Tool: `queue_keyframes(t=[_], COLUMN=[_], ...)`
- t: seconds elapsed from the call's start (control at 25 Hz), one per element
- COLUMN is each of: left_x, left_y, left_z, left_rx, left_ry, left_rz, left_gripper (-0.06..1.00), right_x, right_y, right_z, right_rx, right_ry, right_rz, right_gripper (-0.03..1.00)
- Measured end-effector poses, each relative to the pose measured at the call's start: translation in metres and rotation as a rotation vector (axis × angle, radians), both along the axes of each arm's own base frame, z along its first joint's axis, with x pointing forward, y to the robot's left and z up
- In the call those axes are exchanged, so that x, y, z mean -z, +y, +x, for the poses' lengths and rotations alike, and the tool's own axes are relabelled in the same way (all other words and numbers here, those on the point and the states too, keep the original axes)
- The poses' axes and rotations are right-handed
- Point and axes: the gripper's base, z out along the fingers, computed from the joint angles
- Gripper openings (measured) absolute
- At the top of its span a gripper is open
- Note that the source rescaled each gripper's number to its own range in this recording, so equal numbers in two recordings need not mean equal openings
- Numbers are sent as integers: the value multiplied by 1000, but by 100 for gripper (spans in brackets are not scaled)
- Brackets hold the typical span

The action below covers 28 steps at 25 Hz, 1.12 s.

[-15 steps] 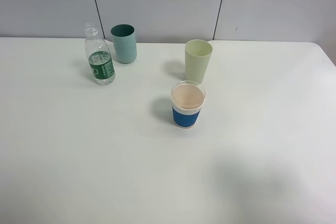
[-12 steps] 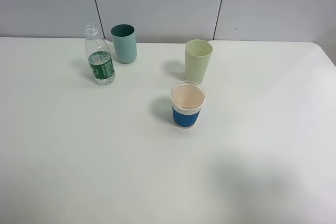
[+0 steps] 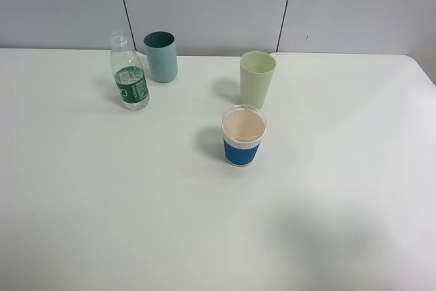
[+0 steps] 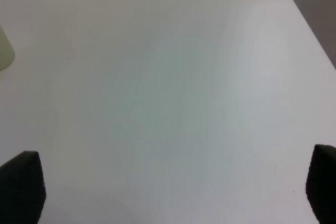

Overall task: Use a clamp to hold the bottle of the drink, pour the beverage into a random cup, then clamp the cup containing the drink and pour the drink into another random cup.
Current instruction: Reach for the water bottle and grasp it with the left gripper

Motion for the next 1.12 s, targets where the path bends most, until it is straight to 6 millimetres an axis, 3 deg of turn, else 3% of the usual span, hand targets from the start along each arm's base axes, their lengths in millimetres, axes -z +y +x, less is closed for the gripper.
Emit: queue_keyframes(t=[1.12], left_x=[0], left_y=[0], left_z=[0], left_rx=[0], left_ry=[0], left_rz=[0], left_gripper=[100], right_x=[0], right_y=[0], right_z=[0], right_rx=[0], right_ry=[0], right_rz=[0], right_gripper=[100])
